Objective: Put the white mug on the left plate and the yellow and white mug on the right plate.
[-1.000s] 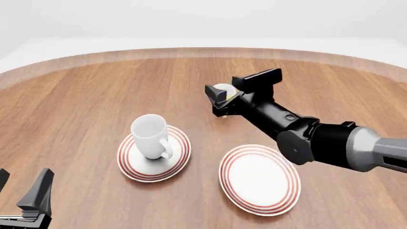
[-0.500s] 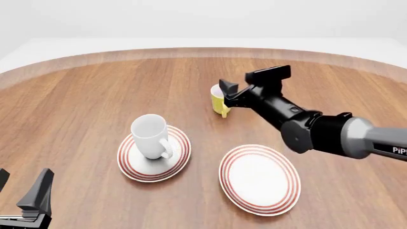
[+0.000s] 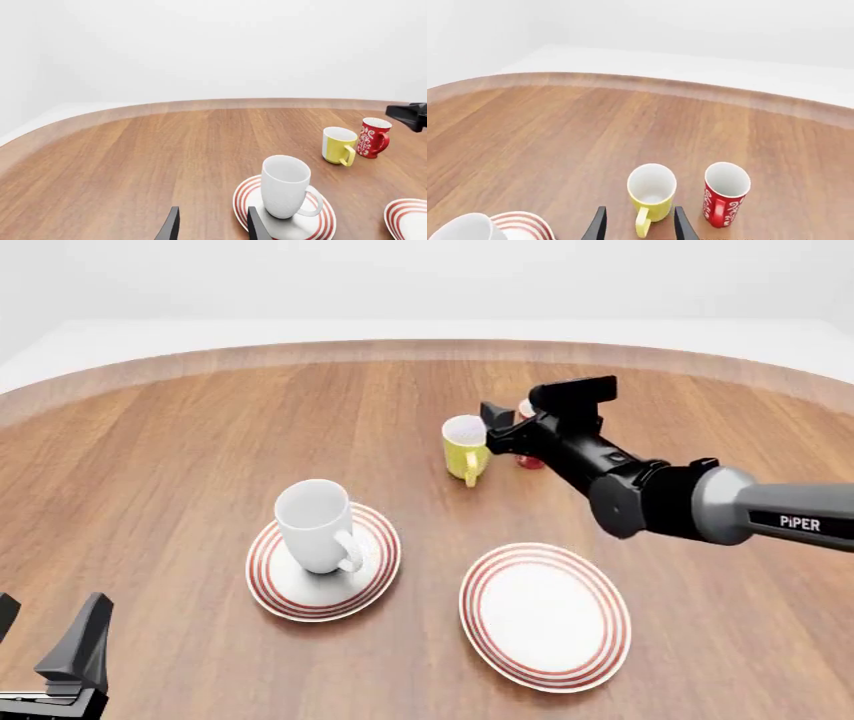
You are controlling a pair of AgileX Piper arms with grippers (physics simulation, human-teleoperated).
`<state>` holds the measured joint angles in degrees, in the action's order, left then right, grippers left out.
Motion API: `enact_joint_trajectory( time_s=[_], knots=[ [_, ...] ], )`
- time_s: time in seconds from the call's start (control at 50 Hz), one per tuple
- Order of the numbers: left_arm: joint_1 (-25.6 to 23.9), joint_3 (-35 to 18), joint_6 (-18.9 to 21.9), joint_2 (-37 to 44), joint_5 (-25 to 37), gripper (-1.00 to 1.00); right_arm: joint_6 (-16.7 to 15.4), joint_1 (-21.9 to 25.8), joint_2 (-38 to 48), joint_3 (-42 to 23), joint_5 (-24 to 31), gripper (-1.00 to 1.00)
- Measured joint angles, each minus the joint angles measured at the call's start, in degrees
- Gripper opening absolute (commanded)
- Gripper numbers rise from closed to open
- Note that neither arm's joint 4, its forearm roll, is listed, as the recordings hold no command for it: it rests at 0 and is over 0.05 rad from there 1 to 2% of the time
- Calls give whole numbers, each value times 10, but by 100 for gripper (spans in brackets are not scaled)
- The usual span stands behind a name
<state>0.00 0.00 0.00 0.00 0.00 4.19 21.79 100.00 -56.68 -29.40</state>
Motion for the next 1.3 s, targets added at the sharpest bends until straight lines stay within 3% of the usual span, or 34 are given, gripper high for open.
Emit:
enact_joint_trajectory(
  time_s=[1.3],
  knots=[
    [0, 0, 0, 0, 0, 100, 41, -9, 130, -147, 108, 100]
  ],
)
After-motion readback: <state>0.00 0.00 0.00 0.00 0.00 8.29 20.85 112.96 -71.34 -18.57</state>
